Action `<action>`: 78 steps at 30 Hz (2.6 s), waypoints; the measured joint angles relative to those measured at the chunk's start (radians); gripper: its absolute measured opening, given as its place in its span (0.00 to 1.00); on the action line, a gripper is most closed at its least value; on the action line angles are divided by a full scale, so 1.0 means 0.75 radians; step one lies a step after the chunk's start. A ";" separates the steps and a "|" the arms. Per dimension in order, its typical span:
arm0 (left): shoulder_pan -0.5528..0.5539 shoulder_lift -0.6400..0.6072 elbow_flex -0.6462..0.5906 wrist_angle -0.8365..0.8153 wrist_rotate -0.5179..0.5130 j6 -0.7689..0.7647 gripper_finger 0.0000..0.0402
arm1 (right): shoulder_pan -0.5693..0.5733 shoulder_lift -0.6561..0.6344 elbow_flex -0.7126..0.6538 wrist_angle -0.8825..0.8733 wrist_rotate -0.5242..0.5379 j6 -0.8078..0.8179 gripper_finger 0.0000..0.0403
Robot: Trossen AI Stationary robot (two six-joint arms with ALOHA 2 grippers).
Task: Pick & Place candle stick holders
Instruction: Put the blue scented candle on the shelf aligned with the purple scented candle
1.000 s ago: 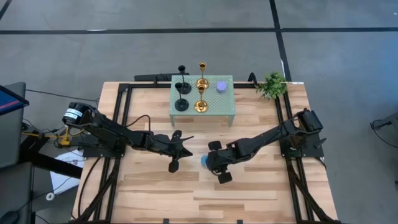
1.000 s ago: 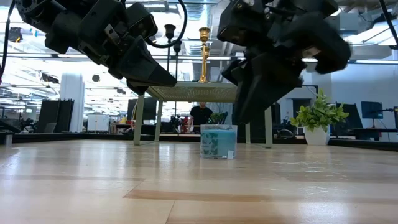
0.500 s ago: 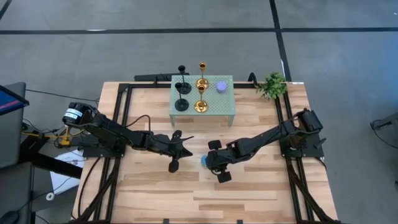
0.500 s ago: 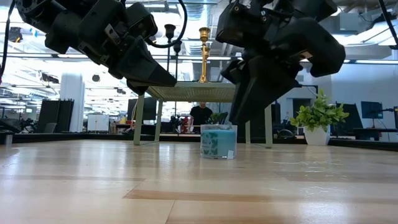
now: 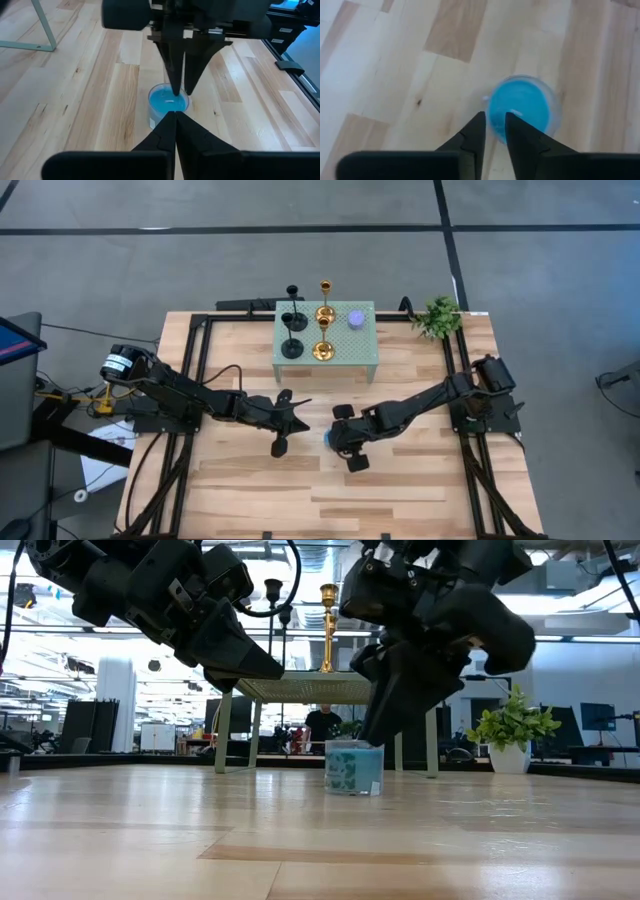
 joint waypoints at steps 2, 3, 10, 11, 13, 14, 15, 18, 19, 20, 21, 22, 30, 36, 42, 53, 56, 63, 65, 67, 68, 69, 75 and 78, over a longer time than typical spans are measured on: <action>-0.001 0.000 0.000 0.000 0.000 0.000 0.02 | -0.004 0.016 0.000 0.003 -0.005 0.000 0.12; 0.000 0.000 0.000 0.000 0.000 0.000 0.02 | -0.006 0.021 0.000 0.003 -0.008 0.000 0.10; 0.000 0.000 0.000 0.001 0.000 0.000 0.02 | -0.010 0.021 0.001 0.003 -0.041 0.000 0.01; 0.000 0.000 0.000 0.000 0.000 0.000 0.02 | -0.010 0.021 0.001 0.002 -0.035 -0.001 0.01; 0.000 0.000 0.000 0.001 0.000 0.000 0.02 | -0.010 0.021 0.001 0.002 -0.031 -0.023 0.00; 0.000 0.000 0.000 0.001 0.000 0.000 0.02 | -0.010 0.021 0.001 0.002 -0.028 -0.029 0.00; -0.001 0.000 0.000 0.000 0.000 0.000 0.02 | -0.010 0.019 0.001 0.002 -0.028 -0.031 0.00; 0.000 0.000 0.000 0.000 0.000 0.000 0.01 | -0.008 0.001 0.001 -0.017 -0.031 -0.031 0.00; 0.000 0.000 0.000 -0.001 0.000 0.000 0.01 | -0.007 -0.013 0.001 -0.027 -0.032 -0.030 0.00; -0.001 0.000 0.000 -0.002 0.000 0.000 0.01 | -0.005 -0.035 0.001 -0.042 -0.032 -0.025 0.00; 0.000 0.000 0.000 -0.002 0.000 0.000 0.02 | -0.005 -0.059 0.003 -0.055 -0.032 -0.024 0.00; 0.000 0.000 0.000 -0.003 0.000 0.000 0.02 | -0.004 -0.084 0.004 -0.069 -0.030 -0.024 0.00; 0.000 0.000 0.000 -0.003 0.000 0.000 0.01 | -0.010 -0.306 0.126 -0.397 0.180 0.027 0.00; 0.000 0.000 0.000 -0.002 0.000 -0.001 0.02 | -0.086 -0.332 0.422 -0.715 0.288 -0.026 0.00; -0.001 0.000 0.000 -0.002 0.000 -0.001 0.01 | -0.266 -0.325 0.596 -0.861 0.289 -0.118 0.00; -0.001 0.000 0.000 -0.003 0.000 -0.001 0.01 | -0.609 -0.323 0.612 -0.880 0.179 -0.172 0.00; -0.001 0.000 0.000 -0.004 0.000 -0.001 0.01 | -0.663 -0.323 0.612 -0.854 0.108 -0.172 0.00; -0.001 0.000 0.000 -0.004 0.000 -0.001 0.02 | -0.709 -0.282 0.608 -0.868 0.062 -0.172 0.00; -0.001 0.000 0.000 -0.004 0.000 -0.001 0.01 | -0.713 -0.255 0.612 -0.854 0.053 -0.175 0.00; -0.005 0.000 0.000 -0.004 -0.001 -0.001 0.01 | -0.715 -0.225 0.610 -0.872 0.049 -0.177 0.00; -0.007 0.000 0.000 -0.006 0.000 -0.001 0.01 | -0.715 -0.210 0.610 -0.870 0.048 -0.182 0.00; -0.007 0.000 0.000 -0.008 0.001 -0.001 0.02 | -0.716 -0.198 0.610 -0.855 0.047 -0.192 0.00; -0.013 0.000 0.000 -0.009 0.001 -0.001 0.02 | -0.736 -0.176 0.612 -0.859 0.028 -0.185 0.00; -0.013 0.000 0.000 -0.009 0.001 -0.001 0.01 | -0.736 -0.176 0.612 -0.851 0.028 -0.176 0.00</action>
